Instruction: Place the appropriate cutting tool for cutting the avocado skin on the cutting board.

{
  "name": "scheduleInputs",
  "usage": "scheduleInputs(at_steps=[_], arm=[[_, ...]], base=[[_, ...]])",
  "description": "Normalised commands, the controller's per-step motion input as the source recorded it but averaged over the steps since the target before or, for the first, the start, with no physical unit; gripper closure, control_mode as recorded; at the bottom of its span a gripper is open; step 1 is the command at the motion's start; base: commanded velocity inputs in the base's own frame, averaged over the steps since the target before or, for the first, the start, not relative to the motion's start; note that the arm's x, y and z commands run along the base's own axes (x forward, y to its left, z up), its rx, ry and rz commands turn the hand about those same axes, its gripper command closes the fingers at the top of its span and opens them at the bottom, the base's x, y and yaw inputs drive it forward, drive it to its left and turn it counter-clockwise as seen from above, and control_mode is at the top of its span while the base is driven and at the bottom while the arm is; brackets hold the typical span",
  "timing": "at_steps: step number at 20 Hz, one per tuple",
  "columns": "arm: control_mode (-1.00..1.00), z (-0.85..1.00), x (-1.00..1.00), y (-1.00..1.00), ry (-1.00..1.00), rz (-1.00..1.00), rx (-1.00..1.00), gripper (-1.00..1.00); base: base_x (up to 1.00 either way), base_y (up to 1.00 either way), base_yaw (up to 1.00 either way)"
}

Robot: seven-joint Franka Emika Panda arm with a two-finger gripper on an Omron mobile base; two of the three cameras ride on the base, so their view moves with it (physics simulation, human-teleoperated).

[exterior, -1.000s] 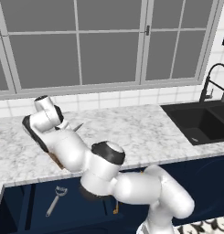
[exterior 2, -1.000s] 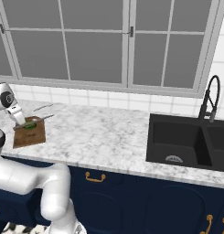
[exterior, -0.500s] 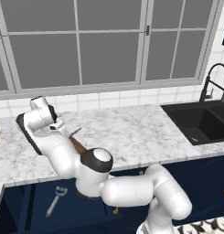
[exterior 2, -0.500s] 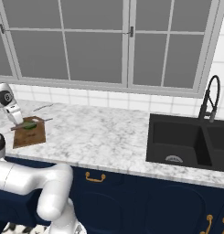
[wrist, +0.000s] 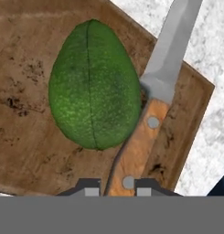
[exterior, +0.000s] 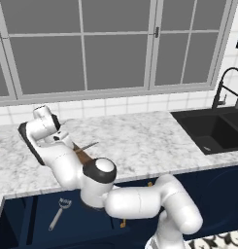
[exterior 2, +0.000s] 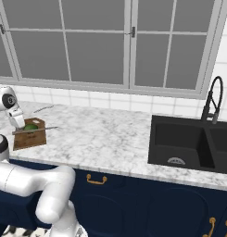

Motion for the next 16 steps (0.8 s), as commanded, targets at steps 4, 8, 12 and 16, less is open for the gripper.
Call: scheduleInputs(at_steps=[4, 8, 12, 16], arm=[[-1.00, -0.20, 0.00, 0.06, 0.00, 0.00, 0.00, 1.00], [-1.00, -0.33, 0.00, 0.11, 0.00, 0.00, 0.00, 1.00], [-1.00, -0.47, -0.01, 0.11, 0.00, 0.00, 0.00, 1.00], [-1.00, -0.06, 0.00, 0.05, 0.02, 0.00, 0.00, 1.00]], base=[[0.00, 0.00, 0.00], [0.00, 0.00, 0.00], [0.00, 0.00, 0.00], [0.00, 0.00, 0.00]])
